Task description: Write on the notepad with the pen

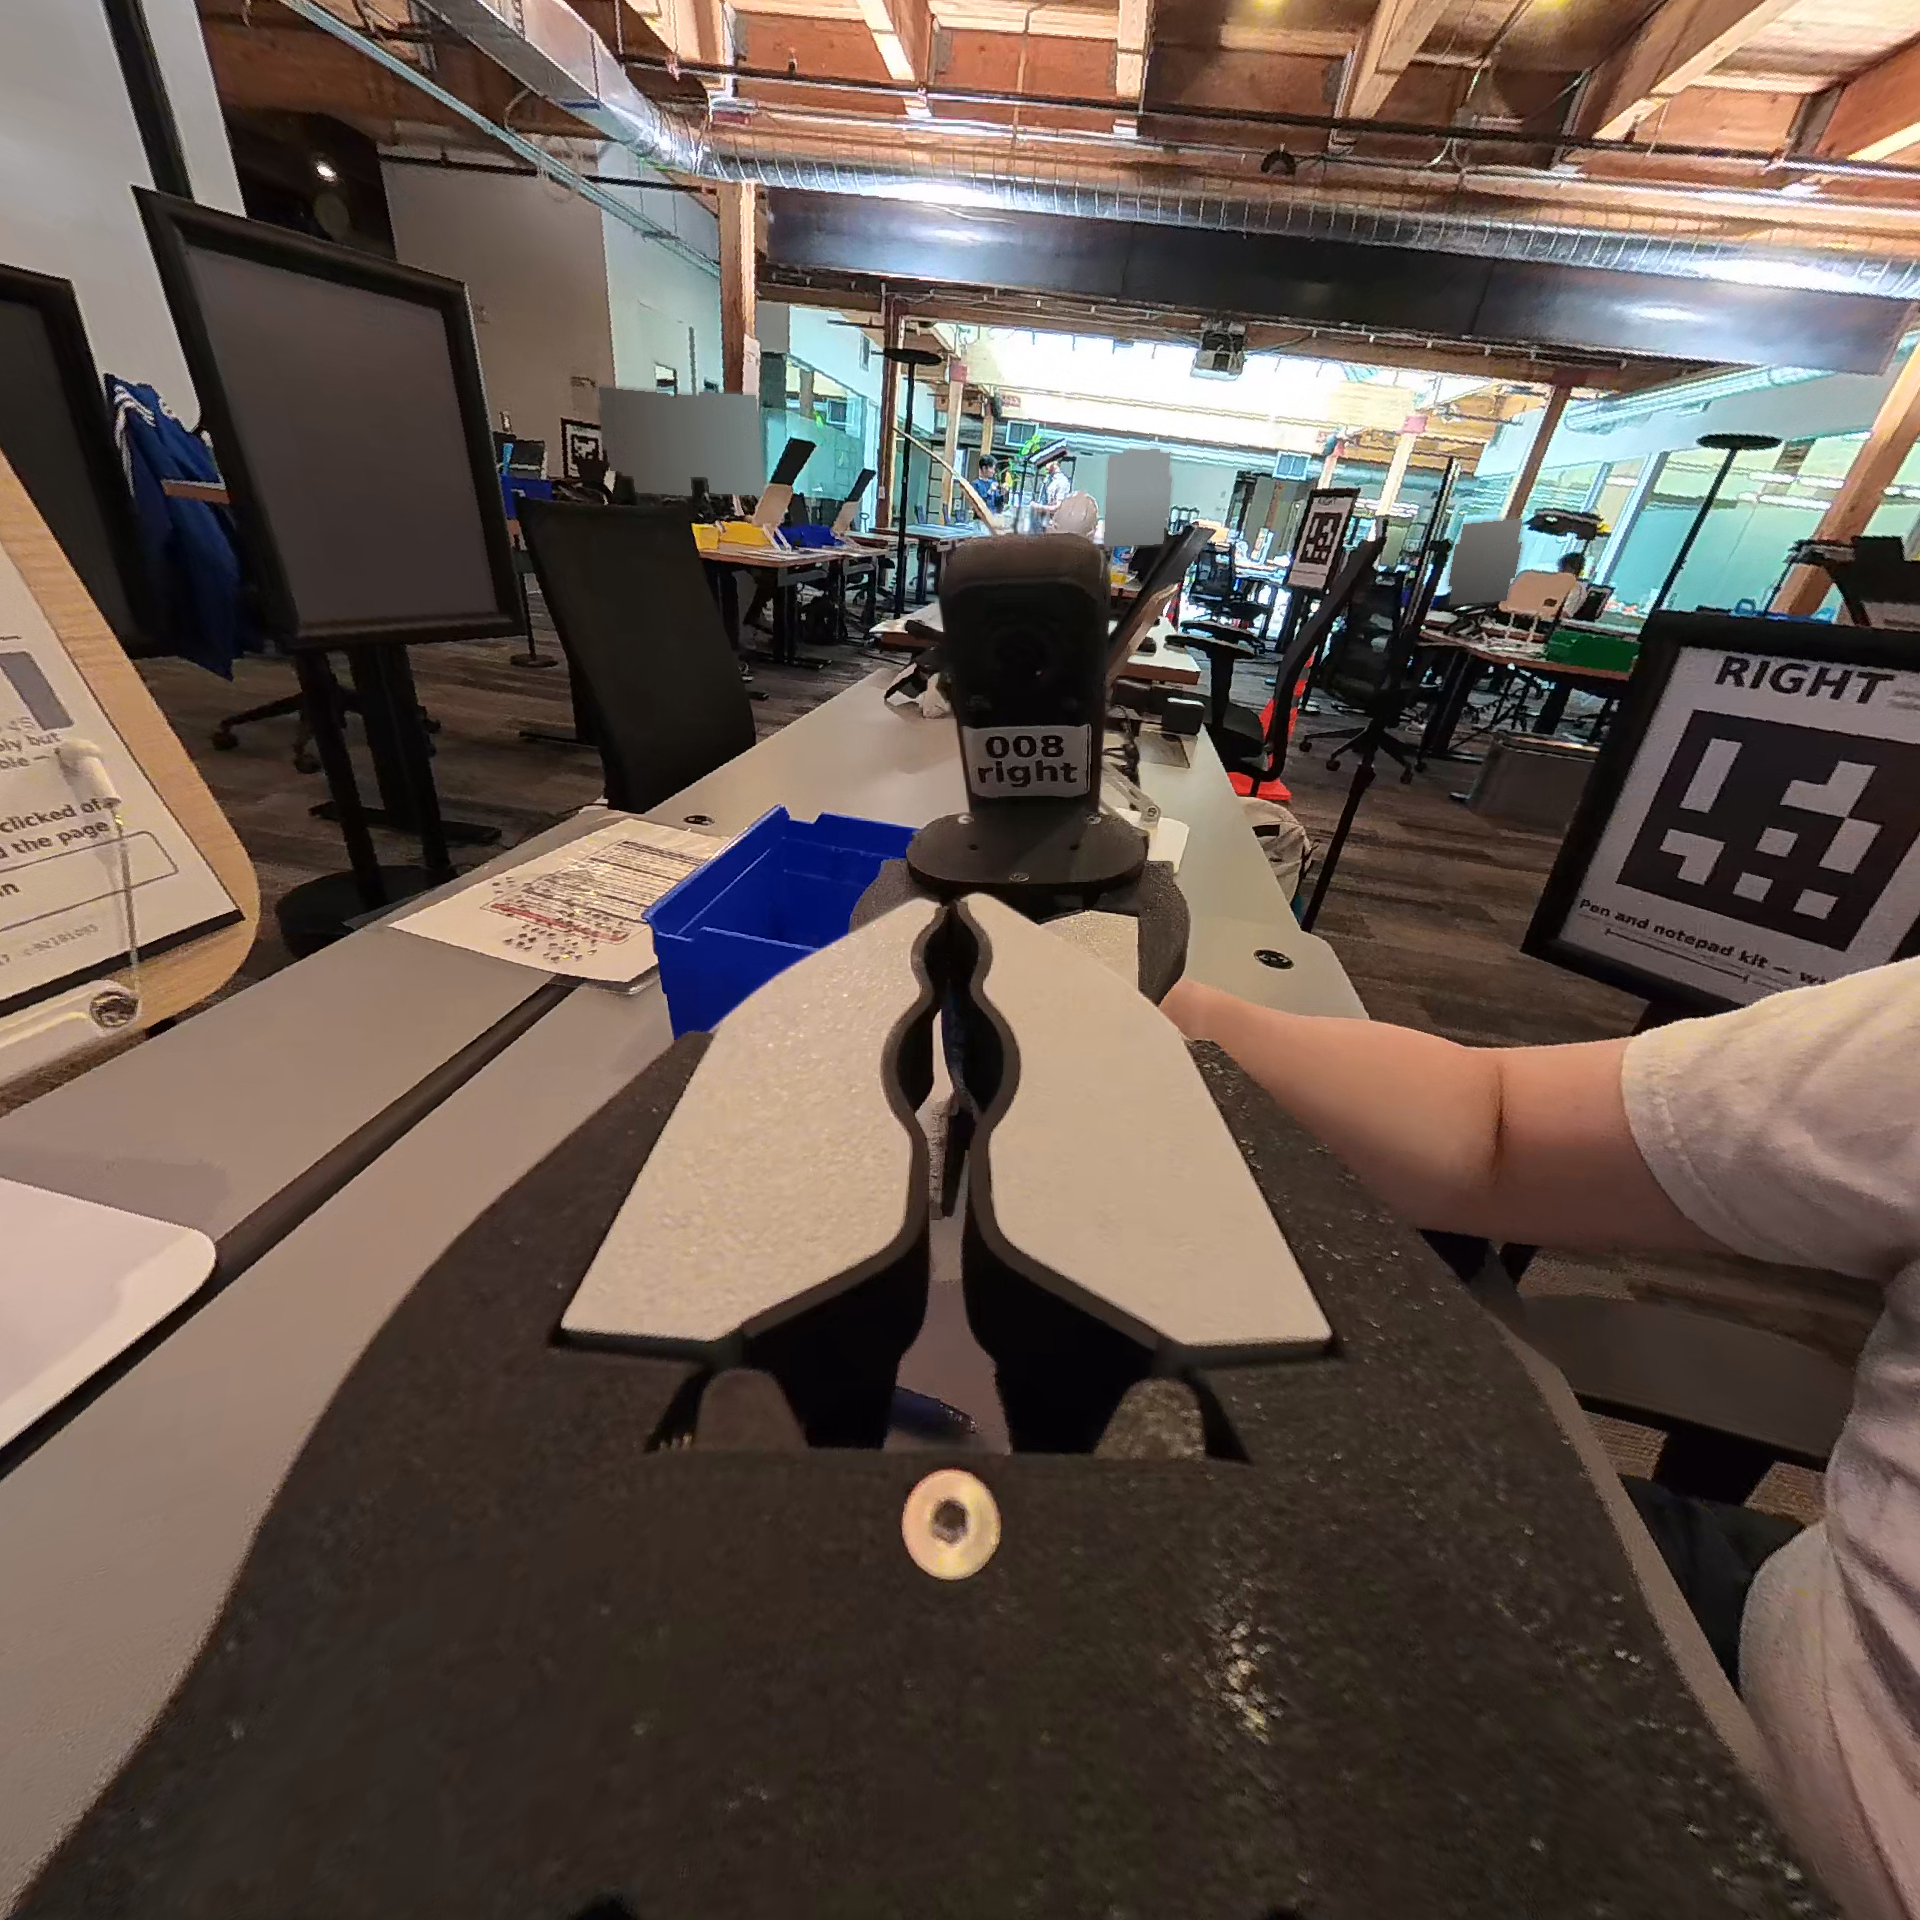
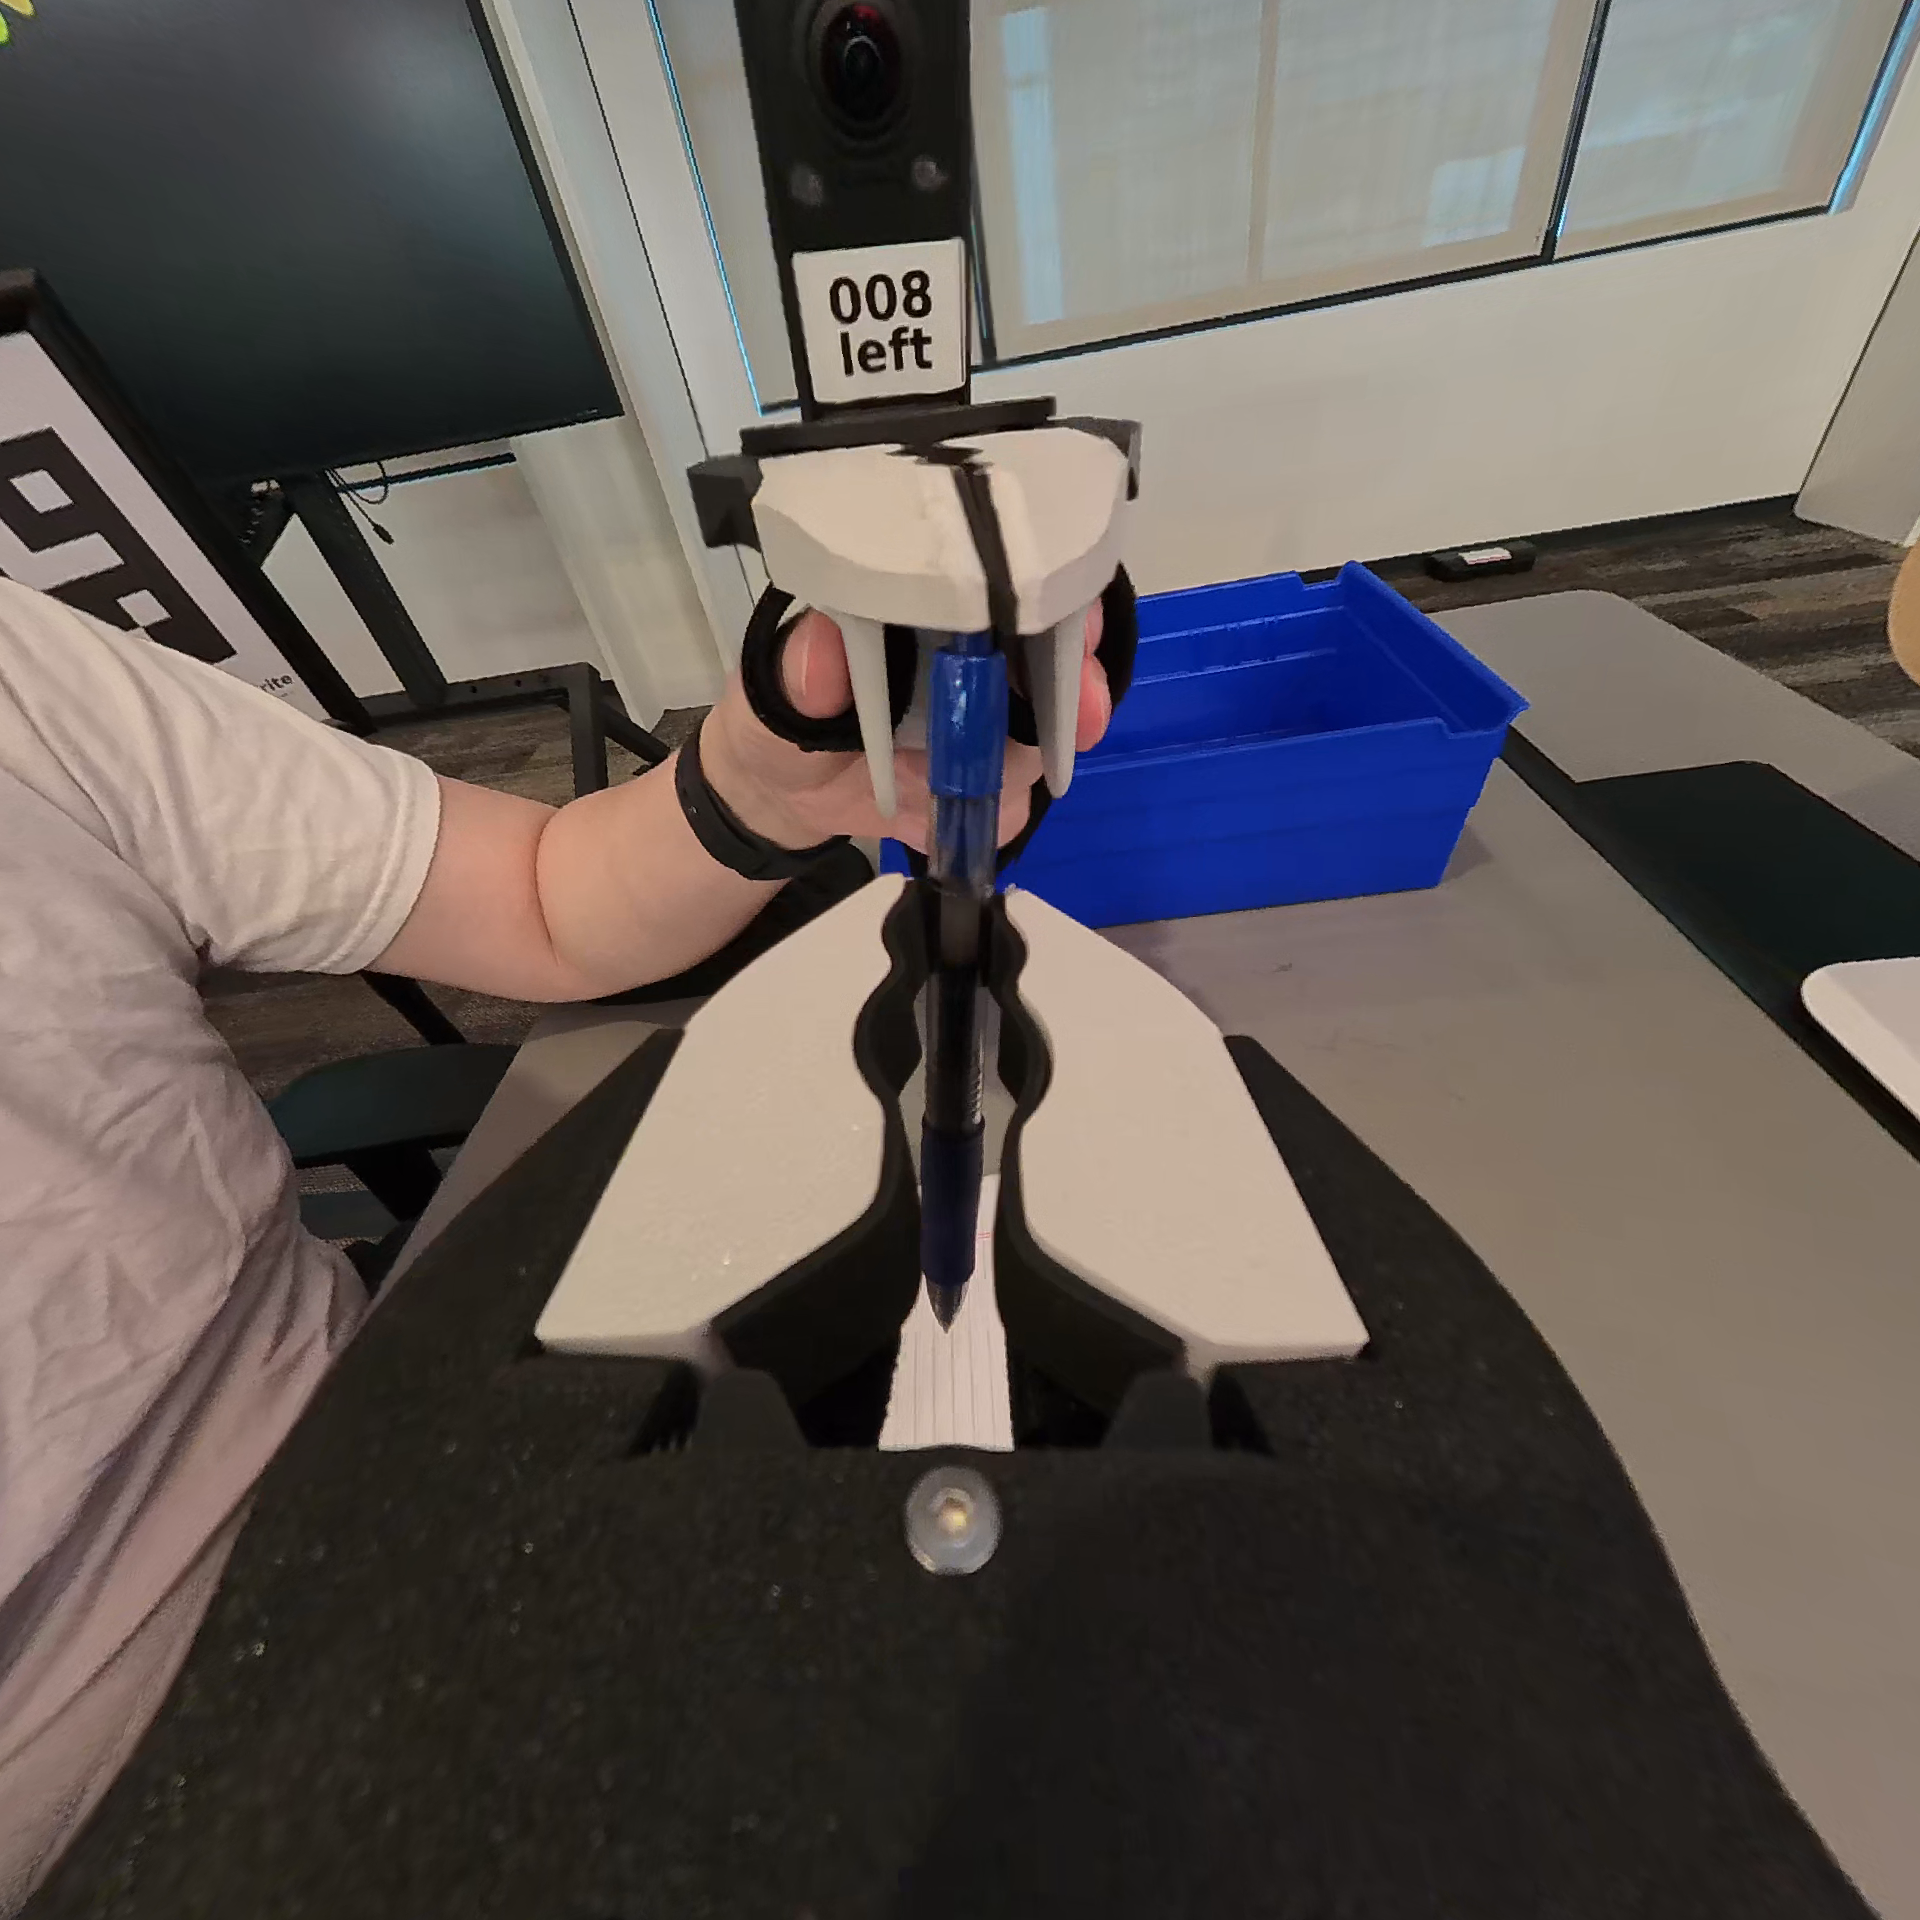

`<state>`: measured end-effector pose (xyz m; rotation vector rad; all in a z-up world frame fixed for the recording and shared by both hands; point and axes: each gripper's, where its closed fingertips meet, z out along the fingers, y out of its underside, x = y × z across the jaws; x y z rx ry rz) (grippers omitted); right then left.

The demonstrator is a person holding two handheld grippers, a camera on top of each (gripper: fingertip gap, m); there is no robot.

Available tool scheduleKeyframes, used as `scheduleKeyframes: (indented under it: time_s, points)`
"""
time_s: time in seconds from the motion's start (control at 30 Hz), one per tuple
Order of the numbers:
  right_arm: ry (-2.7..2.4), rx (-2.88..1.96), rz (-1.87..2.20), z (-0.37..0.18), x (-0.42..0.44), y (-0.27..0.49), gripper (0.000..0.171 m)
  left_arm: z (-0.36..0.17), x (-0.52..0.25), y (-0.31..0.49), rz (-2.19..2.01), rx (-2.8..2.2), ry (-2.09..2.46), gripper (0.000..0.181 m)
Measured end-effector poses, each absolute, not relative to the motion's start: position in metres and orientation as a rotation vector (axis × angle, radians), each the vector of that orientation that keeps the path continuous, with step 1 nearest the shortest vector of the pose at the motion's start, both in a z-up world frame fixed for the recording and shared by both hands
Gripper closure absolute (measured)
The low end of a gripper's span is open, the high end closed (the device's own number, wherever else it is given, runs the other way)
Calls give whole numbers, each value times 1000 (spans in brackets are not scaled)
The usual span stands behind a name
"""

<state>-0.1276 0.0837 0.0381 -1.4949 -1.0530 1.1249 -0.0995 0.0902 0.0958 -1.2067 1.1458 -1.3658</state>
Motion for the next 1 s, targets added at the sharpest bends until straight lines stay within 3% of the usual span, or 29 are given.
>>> scheduleKeyframes:
  time_s: [0.43,0.67,1.0]
  points:
    - [-1131,-1516,968,30,-131,85,161,70,-87,88,-1341,-1309,1247,181]
    - [-1085,-1547,928,31,-113,96,161,111,-113,100,-1277,-1164,1070,181]
    - [-663,-1322,1607,75,-82,102,161,99,-110,106,-1478,-1289,1058,170]
